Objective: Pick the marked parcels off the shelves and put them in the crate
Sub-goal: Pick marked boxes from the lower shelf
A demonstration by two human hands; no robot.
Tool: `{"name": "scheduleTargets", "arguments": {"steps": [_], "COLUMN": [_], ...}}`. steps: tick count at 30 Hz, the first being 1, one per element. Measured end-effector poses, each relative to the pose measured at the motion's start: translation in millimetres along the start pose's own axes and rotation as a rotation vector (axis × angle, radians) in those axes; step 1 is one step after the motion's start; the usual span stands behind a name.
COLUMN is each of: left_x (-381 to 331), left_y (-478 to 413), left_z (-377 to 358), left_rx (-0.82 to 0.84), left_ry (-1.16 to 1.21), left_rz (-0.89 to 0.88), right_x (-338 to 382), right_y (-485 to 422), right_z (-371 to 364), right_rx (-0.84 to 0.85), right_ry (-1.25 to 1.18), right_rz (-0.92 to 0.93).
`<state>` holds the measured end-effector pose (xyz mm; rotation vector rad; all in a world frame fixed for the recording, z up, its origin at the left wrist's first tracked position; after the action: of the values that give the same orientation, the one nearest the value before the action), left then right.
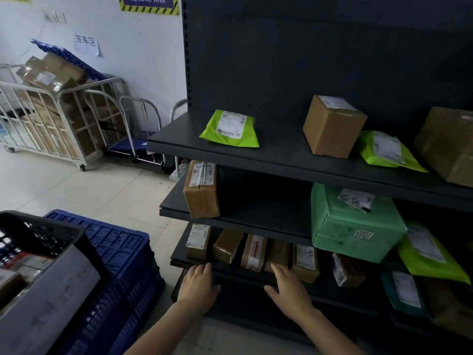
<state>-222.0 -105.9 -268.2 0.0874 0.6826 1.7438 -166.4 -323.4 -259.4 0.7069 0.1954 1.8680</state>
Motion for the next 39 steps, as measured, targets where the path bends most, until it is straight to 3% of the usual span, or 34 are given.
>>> {"name": "scheduleTargets", "arguments": {"steps": [19, 33, 39], "left_x": [67.8, 96.5, 110.4], "left_y": [-59.5, -141.2, -202.2], "left_z": [-20.2, -69.8, -97.9], "left_rx": [0.165, 0.100, -0.106], "left_ry": [-0.024, 0.079, 0.125], "left_rz": [-0.034, 0.043, 0.095], "right_x": [22.0, 10.6, -0.4], "right_y": [-63.5, -145.8, -205.0], "right_z": [-60.1, -103.7, -132.8], "right_rx": [0.083, 0.154, 0.016], "right_ry": [-0.139, -0.214, -0.213], "right_rz": [-0.123, -0.074, 0.007]}}
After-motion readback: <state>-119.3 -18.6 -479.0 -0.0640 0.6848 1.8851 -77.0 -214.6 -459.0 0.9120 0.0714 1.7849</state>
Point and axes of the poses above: each hand's wrist, its own y-axis away from the middle knuckle, its own z-axis out of the back of the hand, x = y × z, the point moved 2 cm from there along -y, towards the middle knuckle, and after that the axes turned 13 degrees about x, right-handed, at the moved point
